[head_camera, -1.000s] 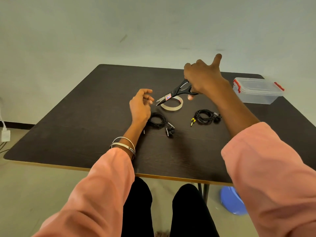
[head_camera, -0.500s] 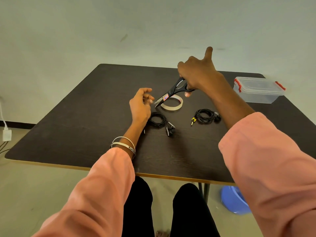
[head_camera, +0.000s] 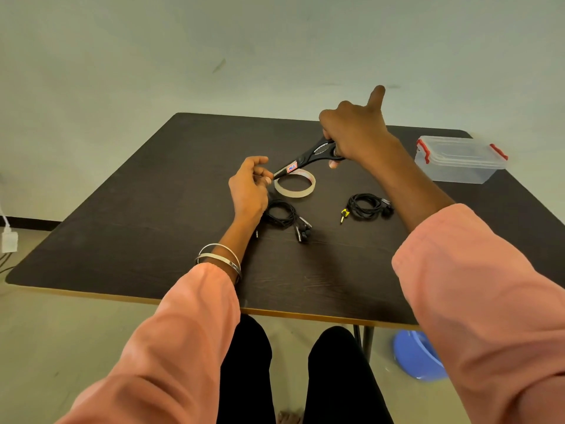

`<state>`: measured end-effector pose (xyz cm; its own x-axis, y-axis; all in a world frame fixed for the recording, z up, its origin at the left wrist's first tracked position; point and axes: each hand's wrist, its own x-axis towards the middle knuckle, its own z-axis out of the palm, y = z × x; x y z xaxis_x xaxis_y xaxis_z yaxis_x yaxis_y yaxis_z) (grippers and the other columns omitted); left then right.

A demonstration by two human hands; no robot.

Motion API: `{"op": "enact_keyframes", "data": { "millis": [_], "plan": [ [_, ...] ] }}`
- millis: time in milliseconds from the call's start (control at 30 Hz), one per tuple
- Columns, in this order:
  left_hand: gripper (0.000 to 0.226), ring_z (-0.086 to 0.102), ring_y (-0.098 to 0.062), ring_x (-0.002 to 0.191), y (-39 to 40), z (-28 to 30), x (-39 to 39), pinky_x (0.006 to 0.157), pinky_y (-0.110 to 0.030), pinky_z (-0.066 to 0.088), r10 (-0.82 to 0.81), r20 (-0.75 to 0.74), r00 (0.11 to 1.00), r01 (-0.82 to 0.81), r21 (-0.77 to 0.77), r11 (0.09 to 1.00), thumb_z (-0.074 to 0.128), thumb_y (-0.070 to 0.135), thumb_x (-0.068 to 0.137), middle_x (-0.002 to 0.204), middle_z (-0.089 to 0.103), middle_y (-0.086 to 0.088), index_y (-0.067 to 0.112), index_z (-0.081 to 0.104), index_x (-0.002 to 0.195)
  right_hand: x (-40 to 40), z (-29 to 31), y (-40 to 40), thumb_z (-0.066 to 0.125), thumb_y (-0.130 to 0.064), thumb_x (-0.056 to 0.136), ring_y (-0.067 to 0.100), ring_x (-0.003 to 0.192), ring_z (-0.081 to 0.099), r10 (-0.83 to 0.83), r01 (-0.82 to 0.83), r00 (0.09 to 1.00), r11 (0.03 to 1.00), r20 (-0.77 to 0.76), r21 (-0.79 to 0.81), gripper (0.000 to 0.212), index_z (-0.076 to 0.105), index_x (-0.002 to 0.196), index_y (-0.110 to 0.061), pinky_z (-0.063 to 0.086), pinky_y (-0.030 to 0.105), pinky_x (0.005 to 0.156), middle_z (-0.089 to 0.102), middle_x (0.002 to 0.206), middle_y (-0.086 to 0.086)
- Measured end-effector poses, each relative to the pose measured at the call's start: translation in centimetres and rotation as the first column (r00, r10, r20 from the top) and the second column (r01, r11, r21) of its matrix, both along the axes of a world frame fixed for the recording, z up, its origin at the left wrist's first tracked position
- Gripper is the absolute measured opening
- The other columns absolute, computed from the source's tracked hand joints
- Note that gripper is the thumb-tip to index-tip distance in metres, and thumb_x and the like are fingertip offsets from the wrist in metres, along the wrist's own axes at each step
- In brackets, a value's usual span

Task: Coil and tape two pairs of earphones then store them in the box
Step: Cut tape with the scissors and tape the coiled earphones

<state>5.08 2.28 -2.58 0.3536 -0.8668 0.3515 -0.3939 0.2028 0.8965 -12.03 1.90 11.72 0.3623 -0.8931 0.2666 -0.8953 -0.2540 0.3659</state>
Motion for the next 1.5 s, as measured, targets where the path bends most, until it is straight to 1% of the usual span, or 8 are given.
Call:
{"op": "enact_keyframes", "data": {
  "millis": [300,500,700,800,933,1067,1200,1500],
  "plan": [
    [0.036,0.059,-0.006,0.081,-0.2,0.0,0.2,0.072,-0.005,0.047,0.054,-0.083,0.995,-0.053,0.018,0.998,0.048,-0.012,0.090,0.087,0.060,0.003,0.011,0.060,0.116,-1.8,-0.7,-0.5,0.076,-0.058,0.069,0.025,0.119,0.041,-0.109,0.108,0.994,0.982,0.001,0.156,0.073,0.049,0.114,-0.008,0.022,0.064,0.099,0.053,0.105,0.007],
    [0.037,0.057,-0.009,0.082,-0.5,-0.2,0.4,0.082,-0.029,0.056,0.099,-0.212,0.972,-0.094,0.032,0.995,0.044,-0.012,0.091,0.091,0.061,-0.003,0.012,0.060,0.113,-2.5,-1.1,-0.3,0.073,-0.057,0.073,0.027,0.124,0.034,-0.123,0.125,0.992,0.987,-0.024,0.102,0.074,0.049,0.120,-0.005,0.023,0.066,0.099,0.050,0.123,0.011],
    [0.031,0.061,-0.008,0.083,-0.2,0.1,0.4,0.080,-0.026,0.056,0.100,-0.335,0.937,-0.100,0.017,0.995,0.042,-0.003,0.097,0.096,0.064,-0.002,0.016,0.059,0.115,-3.2,-0.5,-0.1,0.071,-0.071,0.061,0.033,0.129,0.032,-0.268,0.229,0.937,0.956,0.224,0.182,0.095,0.047,0.126,-0.007,0.020,0.065,0.103,0.049,0.126,0.013],
    [0.025,0.060,-0.009,0.078,0.1,0.2,0.9,0.072,-0.022,0.055,0.042,-0.488,0.872,-0.041,0.013,0.999,0.041,0.002,0.099,0.091,0.062,-0.003,0.012,0.056,0.117,-2.9,-1.1,0.4,0.071,-0.072,0.063,0.032,0.120,0.043,-0.330,0.195,0.817,0.930,0.473,0.313,0.087,0.052,0.120,-0.009,0.018,0.063,0.106,0.057,0.116,0.011],
    [0.022,0.062,-0.015,0.081,0.4,0.1,1.5,0.073,-0.026,0.055,-0.054,-0.574,0.817,0.070,0.006,0.998,0.042,0.007,0.101,0.092,0.063,-0.008,0.009,0.055,0.118,-2.1,-2.8,1.2,0.078,-0.068,0.055,0.022,0.078,0.050,-0.327,-0.060,0.461,0.916,0.825,0.397,0.073,0.059,0.084,-0.004,0.044,0.043,0.090,0.053,0.074,0.003],
    [0.021,0.063,-0.015,0.080,1.1,-0.1,1.5,0.070,-0.024,0.054,-0.145,-0.557,0.818,0.151,-0.035,0.988,0.048,0.010,0.100,0.091,0.065,-0.008,0.004,0.059,0.116,-2.8,-3.7,2.3,0.085,-0.048,0.063,0.017,0.073,0.047,-0.377,-0.080,0.169,0.916,0.911,0.394,0.053,0.052,0.071,-0.007,0.039,0.028,0.063,0.045,0.070,0.004],
    [0.019,0.061,-0.012,0.073,1.4,-0.1,1.3,0.065,-0.022,0.051,-0.154,-0.515,0.843,0.160,-0.033,0.987,0.051,0.014,0.099,0.084,0.067,-0.004,0.005,0.063,0.112,-6.2,-5.0,3.4,0.074,-0.030,0.079,0.017,0.067,0.043,-0.354,0.116,0.040,0.930,0.934,0.348,0.032,0.065,0.088,0.000,0.033,0.028,0.055,0.050,0.077,0.007],
    [0.019,0.057,-0.010,0.067,1.6,0.2,0.5,0.061,-0.022,0.048,-0.137,-0.431,0.892,0.137,-0.033,0.990,0.053,0.019,0.098,0.079,0.067,0.000,0.008,0.068,0.103,-12.5,-9.2,8.1,0.072,-0.040,0.080,0.040,0.097,0.057,-0.492,0.537,0.265,0.790,0.829,0.297,0.045,0.061,0.097,0.001,0.048,0.044,0.081,0.061,0.106,0.022]
  ]
}}
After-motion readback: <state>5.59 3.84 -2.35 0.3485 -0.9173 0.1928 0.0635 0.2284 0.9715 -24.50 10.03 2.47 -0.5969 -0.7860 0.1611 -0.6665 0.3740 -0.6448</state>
